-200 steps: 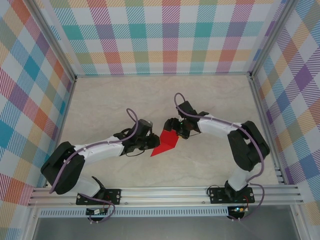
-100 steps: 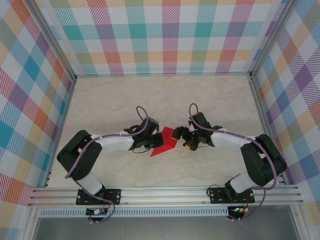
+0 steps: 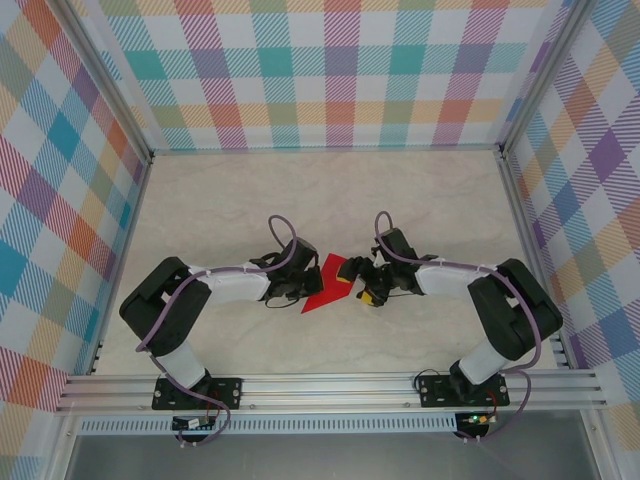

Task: Fold a paper plane with a square sheet of paper (pick it up from the middle)
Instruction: Fourth fold the wing at the center of the table.

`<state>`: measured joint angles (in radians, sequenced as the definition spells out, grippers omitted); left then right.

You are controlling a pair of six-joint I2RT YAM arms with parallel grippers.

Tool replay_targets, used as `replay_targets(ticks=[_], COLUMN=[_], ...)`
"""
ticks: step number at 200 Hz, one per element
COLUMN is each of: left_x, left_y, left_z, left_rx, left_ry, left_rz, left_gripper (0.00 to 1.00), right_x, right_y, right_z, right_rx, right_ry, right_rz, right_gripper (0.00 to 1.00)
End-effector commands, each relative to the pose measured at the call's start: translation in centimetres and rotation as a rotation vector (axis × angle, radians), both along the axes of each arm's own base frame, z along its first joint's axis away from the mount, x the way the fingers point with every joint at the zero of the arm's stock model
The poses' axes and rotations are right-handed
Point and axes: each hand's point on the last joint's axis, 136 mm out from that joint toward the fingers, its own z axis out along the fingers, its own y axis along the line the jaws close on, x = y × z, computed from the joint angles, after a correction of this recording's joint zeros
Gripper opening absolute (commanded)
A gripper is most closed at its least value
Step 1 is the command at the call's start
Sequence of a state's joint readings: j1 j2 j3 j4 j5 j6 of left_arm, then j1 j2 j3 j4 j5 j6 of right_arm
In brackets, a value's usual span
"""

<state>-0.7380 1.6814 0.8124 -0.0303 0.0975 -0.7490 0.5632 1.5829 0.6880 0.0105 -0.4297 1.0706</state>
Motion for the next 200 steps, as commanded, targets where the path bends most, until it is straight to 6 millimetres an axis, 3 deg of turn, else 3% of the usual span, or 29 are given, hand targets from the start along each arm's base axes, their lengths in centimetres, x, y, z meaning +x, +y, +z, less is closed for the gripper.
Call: replay_targets(ticks=[1,78,200], left_x=[-0.2,-0.4,-0.4], left_y=[1.3,1.8,1.8], left_z=[-1.4,-1.9,-1.3], left_rx=[0.011,-0.003,-0.025], left_ry=[0.052,0.076,0.077], left_rz=[0.065,0.086,0.081], left_gripper=[0.08,0.08,0.08], right_x=[-0.2,0.0,0.5], right_y=[1.0,2.4,2.8], right_z=[0.3,0.3,0.2], right_rx=[0.050,0.095,0.094], right_ry=[0.022,0.043,0.028], right_rz=[0.006,0.021,0.005], right_gripper=[0.80,0.72,0.35])
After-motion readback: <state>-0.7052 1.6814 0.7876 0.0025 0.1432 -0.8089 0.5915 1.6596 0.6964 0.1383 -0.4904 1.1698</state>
